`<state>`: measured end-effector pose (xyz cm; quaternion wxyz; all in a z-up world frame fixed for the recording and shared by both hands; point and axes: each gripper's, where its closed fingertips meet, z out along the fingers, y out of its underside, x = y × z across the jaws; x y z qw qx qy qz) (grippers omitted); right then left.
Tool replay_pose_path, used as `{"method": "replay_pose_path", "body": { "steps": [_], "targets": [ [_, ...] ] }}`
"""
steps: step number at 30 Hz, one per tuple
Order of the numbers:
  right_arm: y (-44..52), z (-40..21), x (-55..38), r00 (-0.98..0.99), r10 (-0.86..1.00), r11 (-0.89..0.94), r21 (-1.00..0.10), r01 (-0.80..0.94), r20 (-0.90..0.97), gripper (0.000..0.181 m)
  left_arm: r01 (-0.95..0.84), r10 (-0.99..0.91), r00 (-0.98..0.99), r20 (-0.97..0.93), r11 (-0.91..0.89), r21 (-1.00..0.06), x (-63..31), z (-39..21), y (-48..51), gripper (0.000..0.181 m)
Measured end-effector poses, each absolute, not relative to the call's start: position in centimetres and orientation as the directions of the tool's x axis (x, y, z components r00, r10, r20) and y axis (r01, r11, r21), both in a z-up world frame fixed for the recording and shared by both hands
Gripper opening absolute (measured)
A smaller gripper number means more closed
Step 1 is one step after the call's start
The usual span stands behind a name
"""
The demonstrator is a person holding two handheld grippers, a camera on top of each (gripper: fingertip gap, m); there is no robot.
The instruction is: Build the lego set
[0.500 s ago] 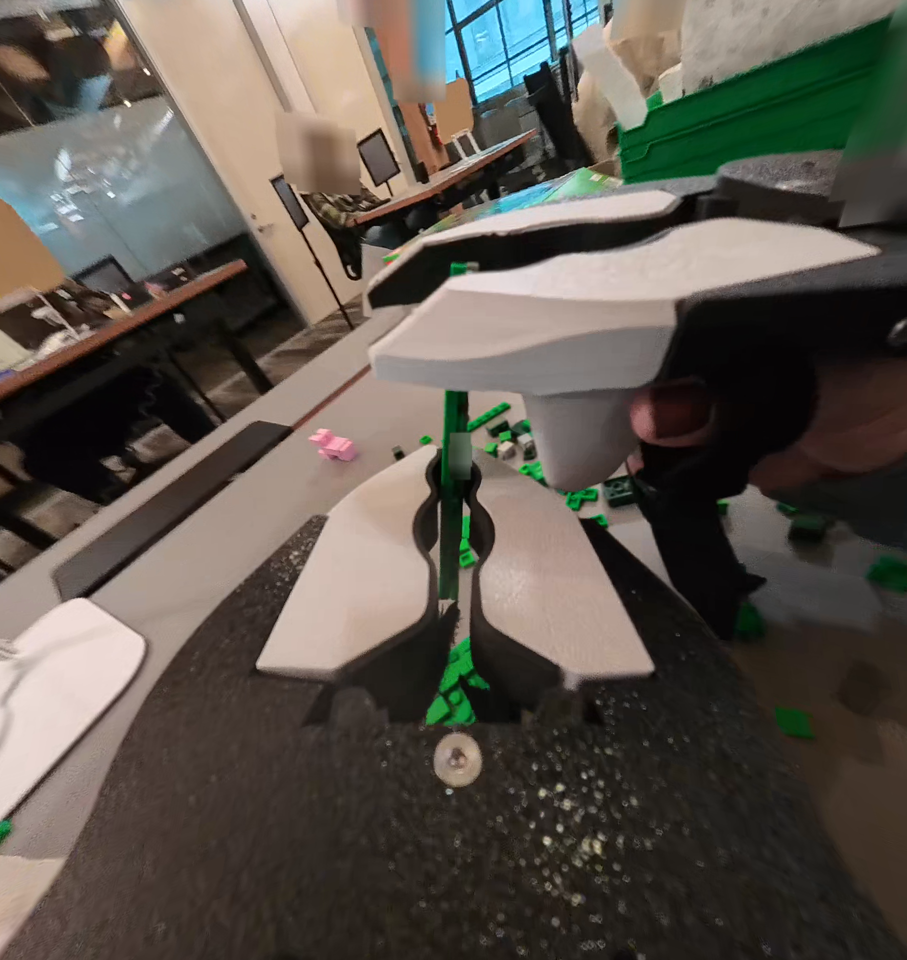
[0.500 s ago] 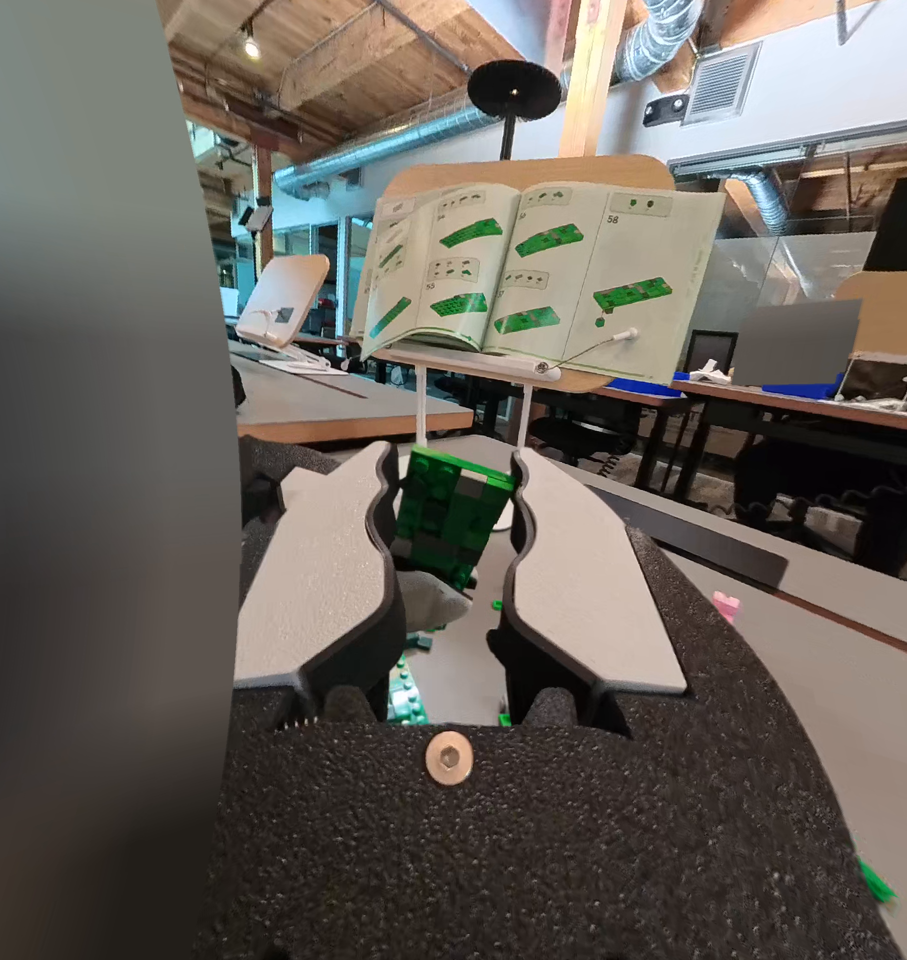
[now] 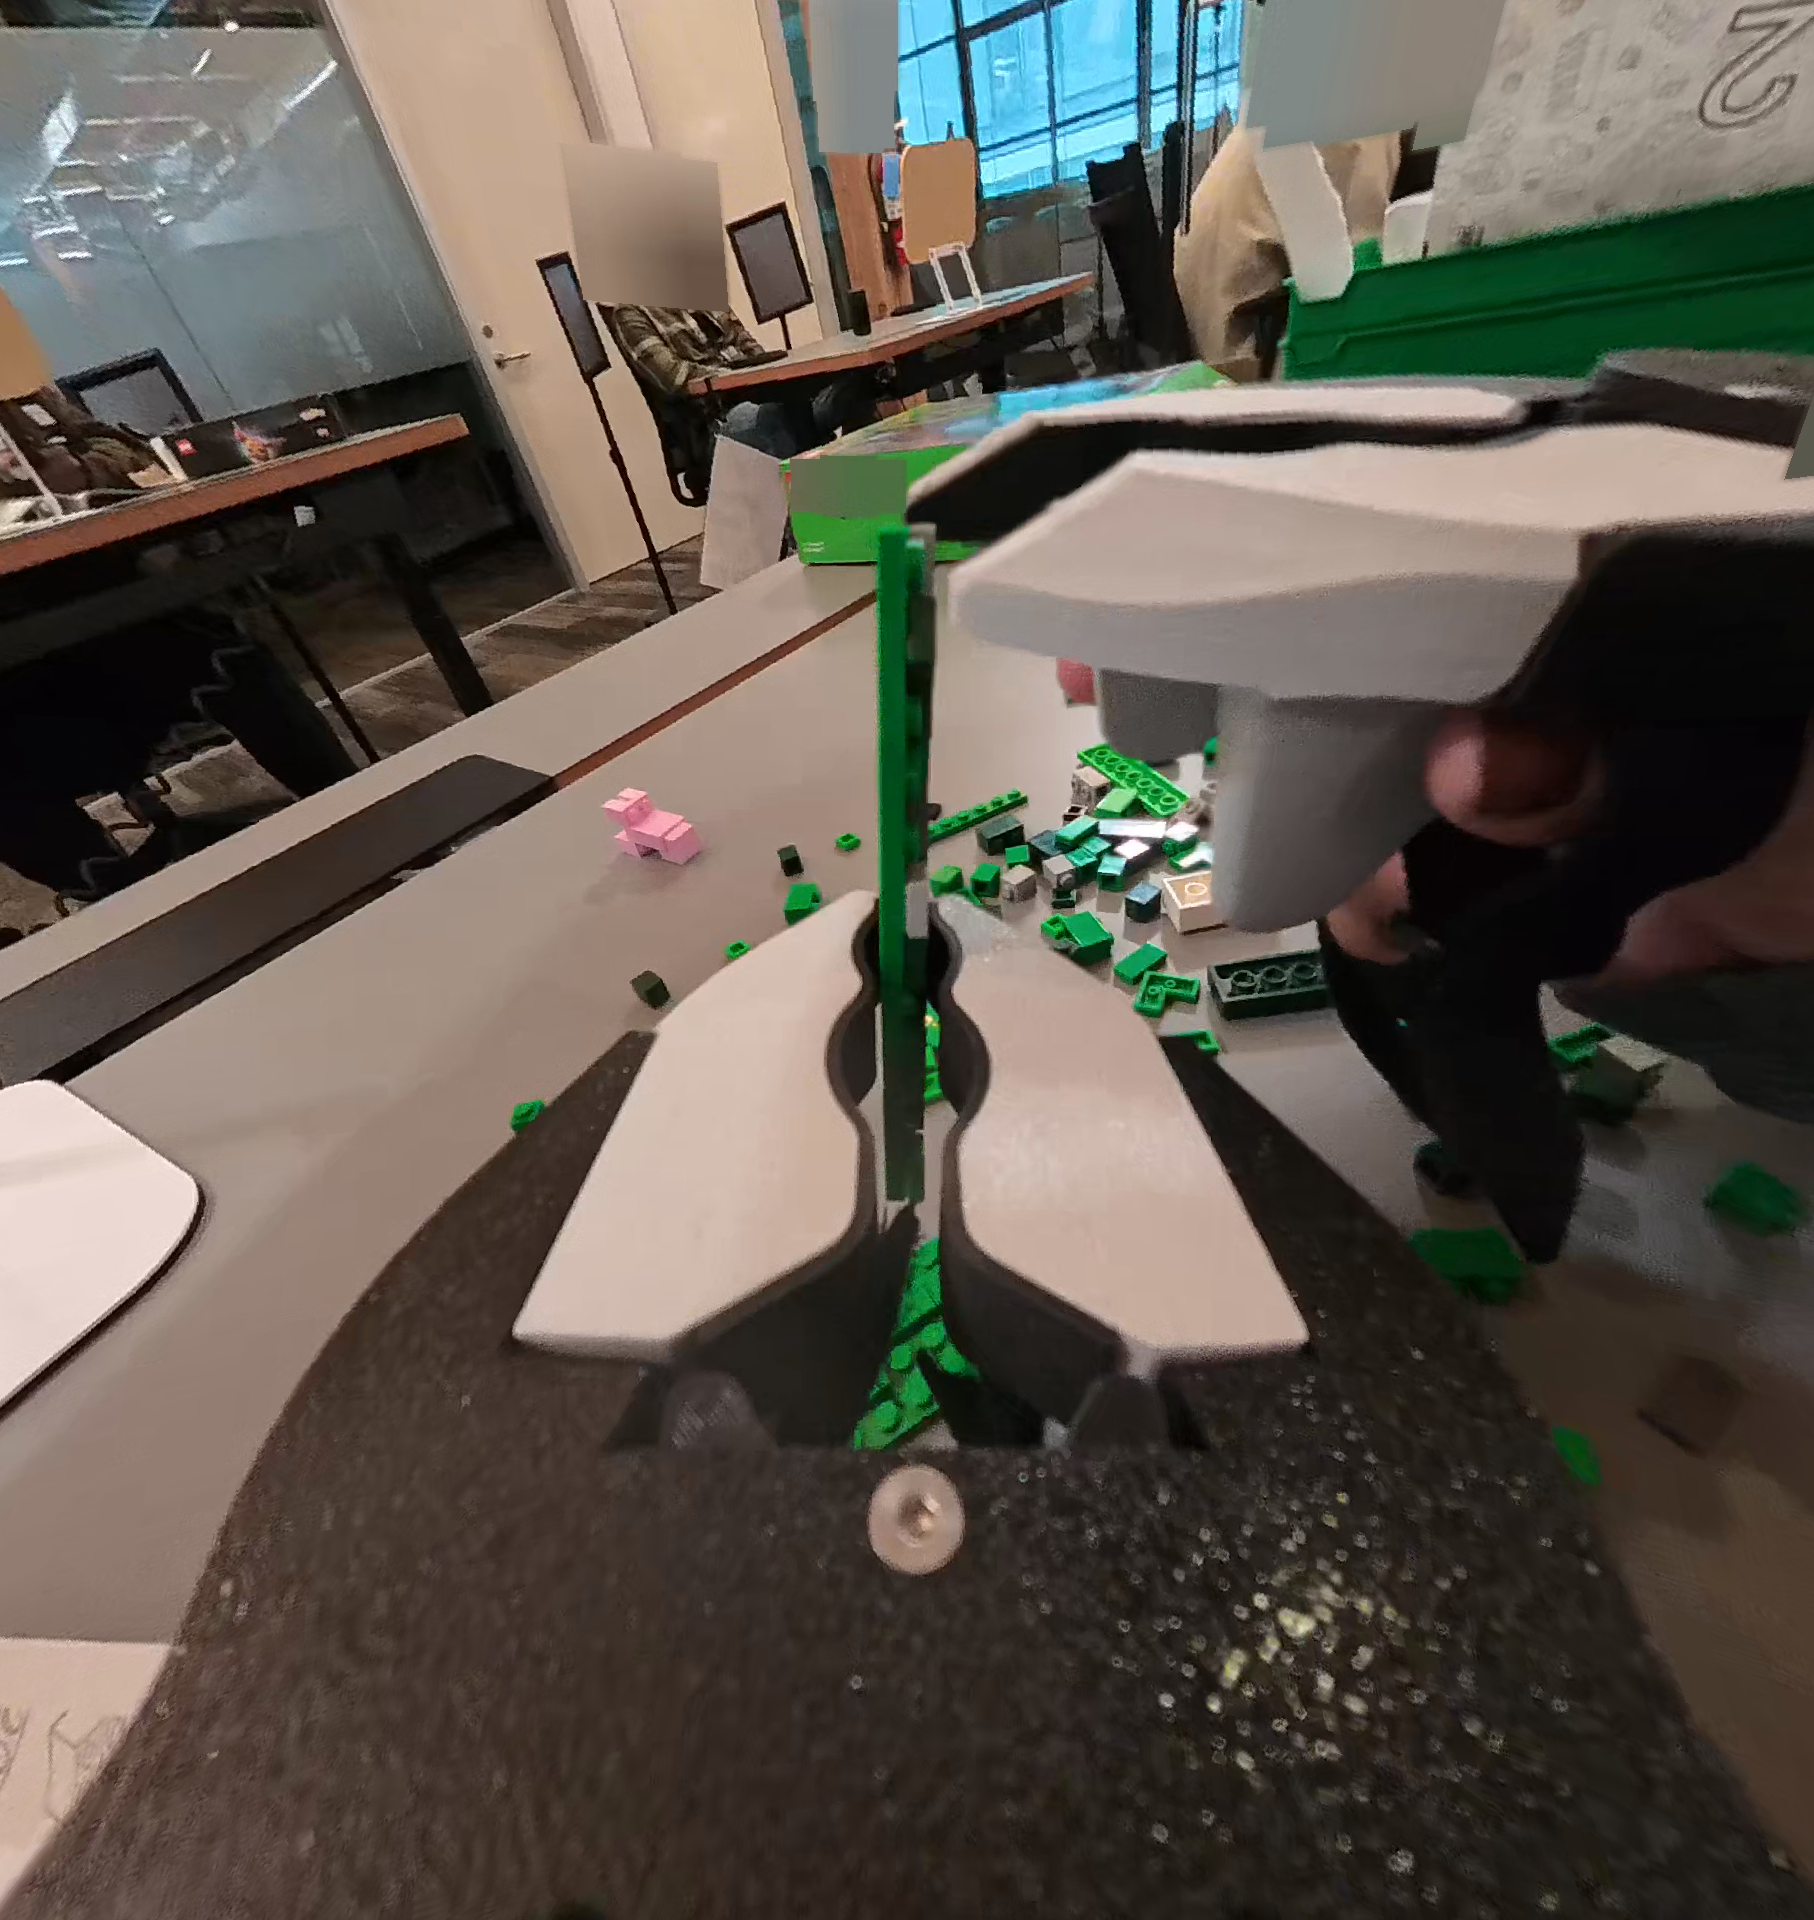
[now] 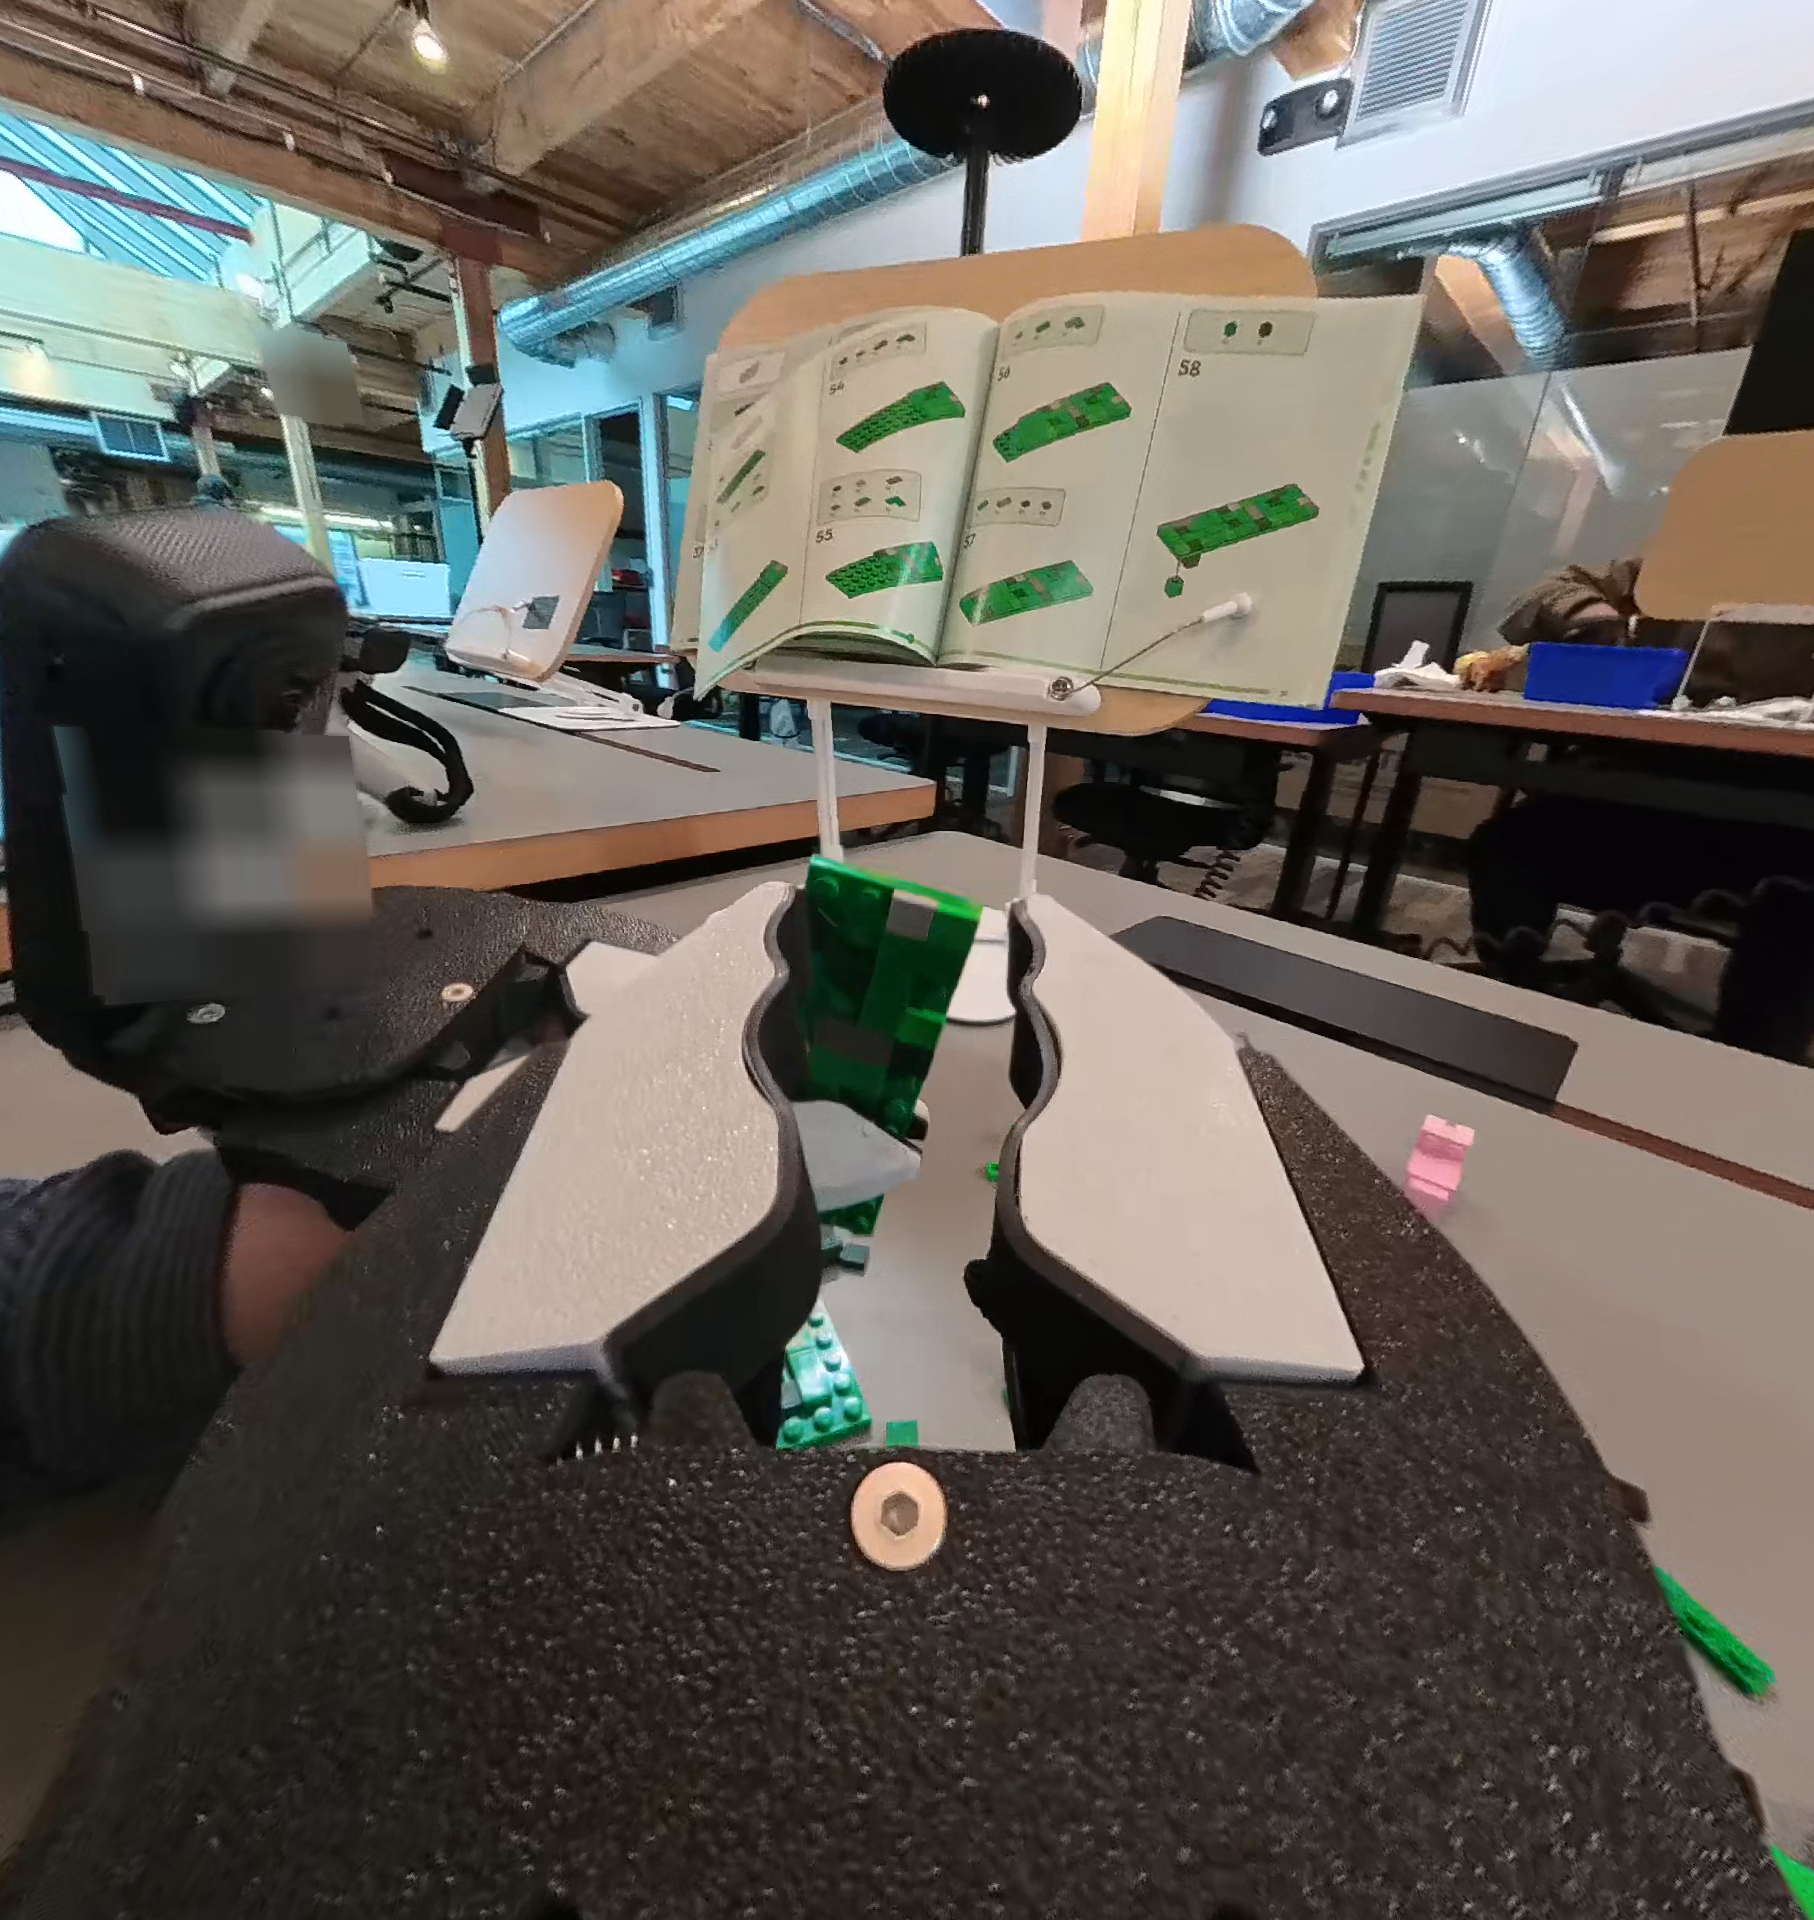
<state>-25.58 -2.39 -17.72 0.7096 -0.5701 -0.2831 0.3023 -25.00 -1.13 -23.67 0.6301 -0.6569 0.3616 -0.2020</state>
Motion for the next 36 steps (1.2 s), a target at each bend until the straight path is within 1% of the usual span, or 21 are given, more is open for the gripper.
{"method": "replay_pose_path", "body": {
  "steps": [2,3,5,6,9,13,18,22,25,26,27,28,30,33,34,36],
  "targets": [
    [-2.4,-17.7,-25.6,0.643,0.765,0.151,-0.981,-0.120,0.039,0.035,-0.230,-0.747,0.634,-0.202,0.067,-0.971,-24.5,-23.8,-1.5,0.006],
    [-2.6,-17.8,-25.8,0.626,0.779,0.147,-0.982,-0.119,0.041,0.031,-0.226,-0.754,0.627,-0.197,0.065,-0.972,-24.4,-23.8,-1.6,0.006],
    [-2.6,-17.9,-25.9,0.608,0.792,0.138,-0.987,-0.086,0.058,0.033,-0.214,-0.765,0.620,-0.176,0.051,-0.975,-24.5,-24.0,-1.6,0.006],
    [-2.6,-18.0,-25.9,0.596,0.801,0.129,-0.989,-0.078,0.058,0.030,-0.206,-0.774,0.612,-0.164,0.045,-0.978,-24.5,-24.0,-1.6,0.006],
    [-2.7,-18.1,-26.0,0.566,0.824,0.100,-0.991,-0.087,0.033,0.031,-0.192,-0.796,0.586,-0.153,0.046,-0.980,-24.3,-23.9,-2.0,0.008],
    [-2.9,-18.6,-26.5,0.510,0.860,0.062,-0.995,-0.073,0.016,0.030,-0.191,-0.796,0.563,-0.219,0.133,-0.973,-23.9,-23.0,-2.6,0.013],
    [-3.2,-18.7,-26.6,0.479,0.875,0.087,-0.996,-0.018,0.068,0.031,-0.207,-0.776,0.587,-0.232,0.134,-0.969,-24.4,-23.0,-2.2,0.010],
    [-3.6,-18.3,-26.5,0.439,0.894,0.105,-0.994,-0.019,0.086,0.030,-0.218,-0.743,0.602,-0.292,0.198,-0.956,-24.6,-22.4,-2.2,0.010],
    [-3.6,-18.2,-26.3,0.419,0.905,0.093,-0.996,-0.012,0.079,0.030,-0.283,-0.668,0.638,-0.384,0.260,-0.923,-24.9,-22.0,-1.9,0.007],
    [-3.4,-18.4,-26.2,0.428,0.901,0.079,-0.997,0.000,0.071,0.030,-0.304,-0.662,0.642,-0.387,0.244,-0.921,-25.0,-22.1,-1.8,0.006],
    [-3.2,-18.6,-26.1,0.447,0.892,0.068,-0.998,0.006,0.064,0.028,-0.306,-0.670,0.649,-0.361,0.204,-0.930,-25.1,-22.3,-1.6,0.006],
    [-2.7,-18.7,-25.9,0.487,0.871,0.070,-0.997,0.016,0.068,0.023,-0.284,-0.703,0.641,-0.307,0.154,-0.946,-25.0,-22.6,-1.6,0.006],
    [-2.3,-19.3,-25.8,0.536,0.836,0.098,-0.993,0.062,0.117,0.017,-0.218,-0.754,0.632,-0.181,0.051,-0.975,-24.9,-22.9,-1.7,0.006],
    [-2.1,-19.8,-26.0,0.541,0.831,0.096,-0.991,0.091,0.131,0.021,-0.186,-0.785,0.614,-0.089,-0.034,-0.982,-24.9,-23.5,-1.7,0.006],
    [-2.1,-19.9,-26.0,0.538,0.833,0.090,-0.991,0.095,0.127,0.020,-0.176,-0.796,0.602,-0.061,-0.057,-0.983,-24.8,-23.7,-1.7,0.006],
    [-2.0,-20.1,-25.8,0.531,0.828,0.123,-0.983,0.137,0.178,0.015,-0.147,-0.822,0.570,0.006,-0.109,-0.983,-24.7,-23.8,-2.0,0.006]
  ]
}}
